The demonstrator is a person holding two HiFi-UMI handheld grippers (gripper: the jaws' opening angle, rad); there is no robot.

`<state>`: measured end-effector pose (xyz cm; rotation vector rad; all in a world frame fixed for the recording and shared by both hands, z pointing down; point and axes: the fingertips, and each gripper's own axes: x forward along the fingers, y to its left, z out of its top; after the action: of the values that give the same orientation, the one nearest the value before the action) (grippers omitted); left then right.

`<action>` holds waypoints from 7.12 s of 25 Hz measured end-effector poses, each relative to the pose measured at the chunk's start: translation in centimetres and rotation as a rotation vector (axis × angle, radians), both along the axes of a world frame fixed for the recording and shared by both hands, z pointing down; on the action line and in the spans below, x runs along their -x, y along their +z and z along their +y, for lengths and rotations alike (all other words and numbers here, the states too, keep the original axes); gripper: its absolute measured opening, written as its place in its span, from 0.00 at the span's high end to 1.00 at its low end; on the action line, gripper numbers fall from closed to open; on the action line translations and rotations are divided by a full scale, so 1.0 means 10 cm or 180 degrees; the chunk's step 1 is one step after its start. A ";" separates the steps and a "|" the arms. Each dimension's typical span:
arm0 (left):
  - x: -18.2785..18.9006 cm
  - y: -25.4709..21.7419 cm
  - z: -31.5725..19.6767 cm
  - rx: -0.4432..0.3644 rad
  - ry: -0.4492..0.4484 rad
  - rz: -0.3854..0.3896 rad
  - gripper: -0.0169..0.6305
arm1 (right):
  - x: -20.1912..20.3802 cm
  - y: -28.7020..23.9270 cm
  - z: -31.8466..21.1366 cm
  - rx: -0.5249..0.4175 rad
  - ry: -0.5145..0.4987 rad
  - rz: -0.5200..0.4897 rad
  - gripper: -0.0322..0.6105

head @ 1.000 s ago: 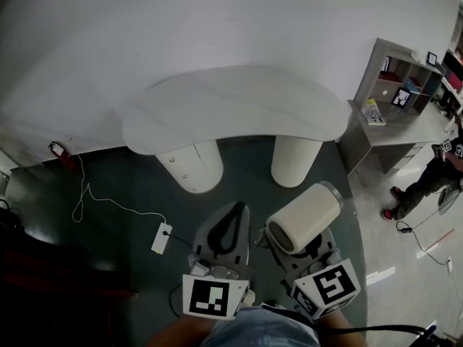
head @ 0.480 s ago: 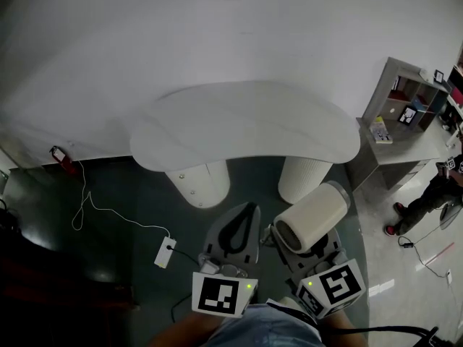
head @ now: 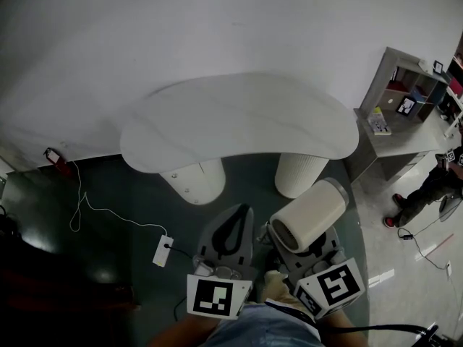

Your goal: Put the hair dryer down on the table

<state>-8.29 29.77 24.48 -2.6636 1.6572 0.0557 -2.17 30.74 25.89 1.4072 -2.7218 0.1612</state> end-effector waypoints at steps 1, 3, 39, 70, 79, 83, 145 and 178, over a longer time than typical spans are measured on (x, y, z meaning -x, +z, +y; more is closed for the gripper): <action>-0.02 0.03 -0.05 0.0022 -0.0005 -0.0010 0.95 | -0.02 0.02 -0.05 0.0007 0.0000 -0.0012 0.61; -0.06 0.05 -0.19 0.0050 -0.0016 -0.0026 0.95 | -0.06 0.05 -0.18 0.0046 -0.0013 -0.0022 0.61; -0.83 -0.06 -2.29 0.0091 -0.0377 -0.0396 0.95 | -0.96 0.10 -2.46 0.0173 -0.0330 -0.0214 0.61; 0.26 0.07 -4.83 0.0213 0.0088 -0.0004 0.95 | 0.03 0.10 -4.78 0.0266 0.0193 0.0149 0.61; 0.34 0.01 -5.10 0.0154 0.0054 0.0269 0.95 | 0.02 0.04 -4.97 0.0256 0.0252 0.0378 0.61; 0.27 0.06 -5.22 0.0191 0.0080 0.0264 0.95 | -0.13 0.07 -5.11 0.0248 0.0367 0.0419 0.61; -0.70 1.84 -6.84 0.1500 -0.0168 -0.0060 0.95 | -1.07 2.10 -6.68 0.1568 0.0029 0.0631 0.61; -0.30 1.94 -6.86 0.1607 -0.0430 0.0116 0.95 | -0.67 2.74 -6.50 0.2028 -0.0413 0.1701 0.61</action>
<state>-5.30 -38.80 43.92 -2.8807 2.0967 -0.3650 4.48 -34.27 53.33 0.9193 -2.0468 0.5061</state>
